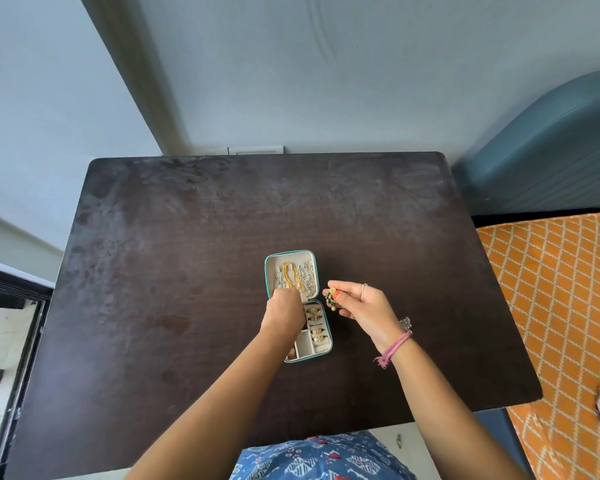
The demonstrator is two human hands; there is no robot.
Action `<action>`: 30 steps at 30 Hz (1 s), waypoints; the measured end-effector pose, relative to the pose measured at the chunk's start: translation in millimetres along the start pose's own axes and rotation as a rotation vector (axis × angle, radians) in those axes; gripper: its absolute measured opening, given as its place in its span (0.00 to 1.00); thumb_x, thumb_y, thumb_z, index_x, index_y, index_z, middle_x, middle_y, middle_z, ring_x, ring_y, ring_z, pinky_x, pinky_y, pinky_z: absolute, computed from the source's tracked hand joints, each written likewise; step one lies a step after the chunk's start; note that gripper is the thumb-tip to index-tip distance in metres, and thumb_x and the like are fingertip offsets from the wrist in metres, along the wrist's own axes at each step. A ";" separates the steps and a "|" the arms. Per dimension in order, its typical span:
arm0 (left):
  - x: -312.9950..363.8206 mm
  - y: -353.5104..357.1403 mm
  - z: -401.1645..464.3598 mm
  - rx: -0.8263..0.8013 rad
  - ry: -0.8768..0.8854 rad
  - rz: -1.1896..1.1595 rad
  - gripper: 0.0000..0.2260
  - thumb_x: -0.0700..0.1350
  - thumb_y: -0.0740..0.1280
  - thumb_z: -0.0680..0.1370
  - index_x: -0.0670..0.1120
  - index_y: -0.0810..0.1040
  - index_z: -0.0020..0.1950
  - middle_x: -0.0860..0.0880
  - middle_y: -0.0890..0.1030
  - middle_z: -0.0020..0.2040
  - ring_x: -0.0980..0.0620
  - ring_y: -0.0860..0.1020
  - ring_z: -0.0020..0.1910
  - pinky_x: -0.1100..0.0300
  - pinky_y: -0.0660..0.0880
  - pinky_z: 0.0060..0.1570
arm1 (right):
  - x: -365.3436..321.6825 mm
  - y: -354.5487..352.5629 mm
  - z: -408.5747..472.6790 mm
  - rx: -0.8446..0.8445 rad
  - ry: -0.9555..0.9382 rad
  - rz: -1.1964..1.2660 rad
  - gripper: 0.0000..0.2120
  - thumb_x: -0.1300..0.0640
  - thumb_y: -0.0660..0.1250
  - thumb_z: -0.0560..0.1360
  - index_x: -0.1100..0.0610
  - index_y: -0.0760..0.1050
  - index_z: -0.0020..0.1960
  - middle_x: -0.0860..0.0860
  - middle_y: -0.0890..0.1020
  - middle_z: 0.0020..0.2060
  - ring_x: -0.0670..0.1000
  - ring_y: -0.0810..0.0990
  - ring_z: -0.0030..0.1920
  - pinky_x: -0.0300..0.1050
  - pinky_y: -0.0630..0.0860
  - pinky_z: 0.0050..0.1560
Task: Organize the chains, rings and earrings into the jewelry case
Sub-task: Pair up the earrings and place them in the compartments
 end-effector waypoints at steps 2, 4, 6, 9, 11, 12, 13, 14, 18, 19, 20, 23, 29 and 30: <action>-3.8 -2.1 -2.4 0.003 -0.016 -0.056 0.09 0.36 0.67 0.75 0.39 0.74 0.55 0.42 0.80 0.50 0.42 0.82 0.49 0.55 0.76 0.42 | 6.2 2.3 0.7 0.008 0.004 -0.002 0.12 0.62 0.64 0.78 0.55 0.78 0.60 0.50 0.84 0.51 0.45 0.81 0.51 0.36 0.77 0.46; -7.8 -3.5 -3.6 0.004 -0.024 -0.125 0.11 0.37 0.70 0.74 0.40 0.73 0.54 0.42 0.80 0.48 0.41 0.82 0.48 0.54 0.79 0.43 | 10.9 6.1 0.7 0.005 0.004 -0.006 0.12 0.63 0.65 0.78 0.56 0.78 0.59 0.50 0.84 0.50 0.45 0.82 0.49 0.36 0.78 0.45; -12.5 -2.8 -3.7 -0.005 -0.030 -0.228 0.12 0.37 0.72 0.72 0.40 0.72 0.50 0.43 0.81 0.44 0.42 0.83 0.43 0.51 0.81 0.43 | 14.2 10.9 0.9 0.000 0.000 -0.017 0.11 0.65 0.64 0.77 0.56 0.78 0.58 0.49 0.84 0.48 0.44 0.82 0.47 0.36 0.79 0.45; -22.2 -9.2 -3.1 0.033 -0.030 -0.394 0.12 0.40 0.75 0.69 0.40 0.73 0.44 0.41 0.81 0.40 0.42 0.83 0.36 0.47 0.82 0.37 | 18.6 15.0 2.2 0.025 -0.007 -0.024 0.11 0.66 0.64 0.77 0.56 0.79 0.55 0.48 0.84 0.44 0.43 0.83 0.44 0.37 0.80 0.45; -31.5 -24.5 -9.3 0.105 -0.035 -0.506 0.09 0.40 0.73 0.71 0.41 0.72 0.41 0.41 0.81 0.38 0.44 0.83 0.32 0.48 0.82 0.35 | 21.3 15.9 3.7 0.051 -0.011 -0.043 0.11 0.66 0.64 0.77 0.58 0.79 0.56 0.51 0.84 0.45 0.47 0.83 0.46 0.40 0.81 0.47; -37.8 -32.9 -13.4 0.151 -0.035 -0.566 0.08 0.40 0.72 0.72 0.41 0.73 0.41 0.42 0.82 0.37 0.46 0.83 0.31 0.49 0.82 0.34 | 22.8 16.7 4.2 0.060 -0.017 -0.058 0.10 0.66 0.65 0.77 0.58 0.79 0.56 0.52 0.84 0.46 0.49 0.83 0.47 0.42 0.81 0.48; -45.0 -41.4 -18.7 0.199 -0.038 -0.617 0.07 0.41 0.71 0.74 0.41 0.74 0.41 0.43 0.82 0.37 0.49 0.83 0.29 0.51 0.82 0.31 | 23.4 18.6 4.0 0.062 -0.028 -0.082 0.10 0.65 0.66 0.76 0.57 0.79 0.55 0.53 0.84 0.46 0.51 0.83 0.48 0.44 0.81 0.49; -53.7 -48.3 -24.7 0.240 -0.047 -0.651 0.07 0.42 0.70 0.75 0.41 0.74 0.41 0.44 0.81 0.37 0.51 0.82 0.28 0.54 0.81 0.29 | 23.5 21.6 3.7 0.059 -0.047 -0.118 0.10 0.64 0.66 0.76 0.55 0.80 0.55 0.53 0.84 0.46 0.51 0.83 0.48 0.45 0.81 0.49; -93.7 -53.9 -43.4 0.324 -0.112 -0.670 0.07 0.45 0.69 0.75 0.43 0.75 0.42 0.48 0.81 0.36 0.56 0.81 0.26 0.57 0.79 0.32 | 20.1 36.5 1.8 0.040 -0.134 -0.307 0.09 0.61 0.69 0.75 0.51 0.81 0.53 0.48 0.85 0.45 0.45 0.84 0.46 0.44 0.81 0.51; -104.2 -49.8 -45.2 0.325 -0.136 -0.671 0.07 0.45 0.69 0.75 0.43 0.75 0.42 0.48 0.82 0.36 0.57 0.81 0.26 0.58 0.79 0.35 | 17.7 39.8 0.7 0.042 -0.156 -0.358 0.09 0.60 0.69 0.75 0.52 0.82 0.54 0.47 0.85 0.46 0.44 0.83 0.46 0.42 0.80 0.52; -113.3 -45.2 -47.1 0.323 -0.161 -0.672 0.07 0.46 0.69 0.75 0.44 0.75 0.42 0.49 0.82 0.36 0.58 0.81 0.26 0.59 0.77 0.36 | 15.6 43.0 0.0 0.045 -0.174 -0.411 0.10 0.60 0.69 0.75 0.53 0.82 0.54 0.48 0.85 0.46 0.43 0.83 0.46 0.40 0.79 0.53; -135.2 -32.0 -51.9 0.321 -0.227 -0.694 0.07 0.46 0.70 0.75 0.44 0.76 0.42 0.50 0.82 0.35 0.60 0.81 0.28 0.64 0.72 0.34 | 13.8 54.5 -1.1 0.018 -0.205 -0.527 0.10 0.59 0.69 0.75 0.54 0.81 0.56 0.48 0.85 0.48 0.43 0.82 0.48 0.39 0.77 0.57; -154.2 -18.8 -60.4 0.310 -0.267 -0.754 0.07 0.46 0.70 0.75 0.43 0.77 0.41 0.49 0.83 0.35 0.56 0.81 0.33 0.64 0.74 0.36 | 16.4 61.8 -3.1 0.028 -0.255 -0.767 0.11 0.56 0.66 0.77 0.50 0.80 0.58 0.47 0.84 0.49 0.47 0.79 0.52 0.46 0.76 0.56; -155.5 -18.6 -60.8 0.308 -0.267 -0.758 0.07 0.46 0.70 0.75 0.44 0.77 0.42 0.49 0.83 0.35 0.56 0.82 0.34 0.64 0.73 0.35 | 16.9 61.1 -3.7 0.032 -0.253 -0.799 0.11 0.55 0.66 0.77 0.49 0.80 0.59 0.47 0.84 0.49 0.47 0.78 0.52 0.45 0.76 0.55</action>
Point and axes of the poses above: each hand's wrist, its own z-axis towards the middle knuckle, its own y-axis out of the palm, x = y × z, the point moved 10 cm from there along z, towards the middle knuckle
